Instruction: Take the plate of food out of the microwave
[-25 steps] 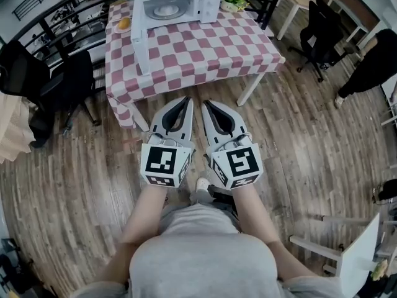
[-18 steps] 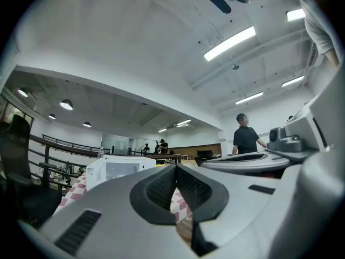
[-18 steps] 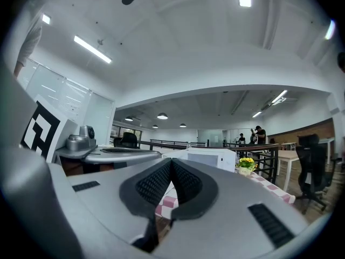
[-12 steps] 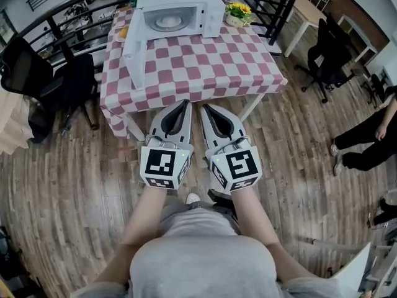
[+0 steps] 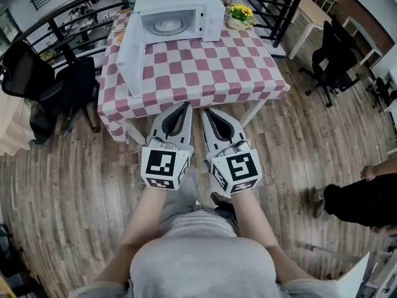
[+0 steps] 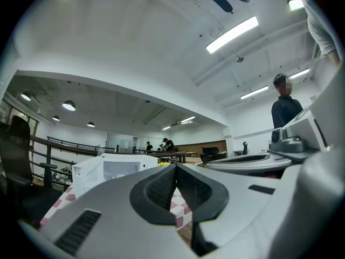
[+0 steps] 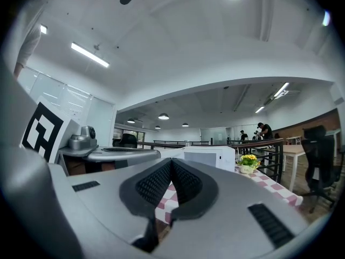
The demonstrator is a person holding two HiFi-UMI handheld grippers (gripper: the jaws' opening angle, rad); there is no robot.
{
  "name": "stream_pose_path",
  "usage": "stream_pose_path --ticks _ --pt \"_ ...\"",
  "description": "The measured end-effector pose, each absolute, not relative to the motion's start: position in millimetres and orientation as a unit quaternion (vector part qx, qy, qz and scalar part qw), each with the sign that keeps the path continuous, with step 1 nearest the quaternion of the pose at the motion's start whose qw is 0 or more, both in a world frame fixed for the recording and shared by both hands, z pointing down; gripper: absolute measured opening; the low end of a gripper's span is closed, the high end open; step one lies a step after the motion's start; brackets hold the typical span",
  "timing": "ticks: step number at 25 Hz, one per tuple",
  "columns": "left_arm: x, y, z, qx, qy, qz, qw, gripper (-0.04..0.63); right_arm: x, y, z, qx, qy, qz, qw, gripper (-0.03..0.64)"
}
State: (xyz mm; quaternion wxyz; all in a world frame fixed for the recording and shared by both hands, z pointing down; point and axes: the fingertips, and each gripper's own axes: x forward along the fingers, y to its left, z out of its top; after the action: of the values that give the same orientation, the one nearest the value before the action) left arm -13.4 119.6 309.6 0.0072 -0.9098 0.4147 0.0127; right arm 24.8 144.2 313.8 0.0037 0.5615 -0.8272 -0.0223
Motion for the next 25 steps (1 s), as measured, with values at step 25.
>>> stream_pose_path --ticks 25 --pt "32.6 -70.6 309.1 -0.91 0.413 0.018 0.017 0.002 66.0 -44.1 317.3 0.551 -0.834 -0.028 -0.002 0.023"
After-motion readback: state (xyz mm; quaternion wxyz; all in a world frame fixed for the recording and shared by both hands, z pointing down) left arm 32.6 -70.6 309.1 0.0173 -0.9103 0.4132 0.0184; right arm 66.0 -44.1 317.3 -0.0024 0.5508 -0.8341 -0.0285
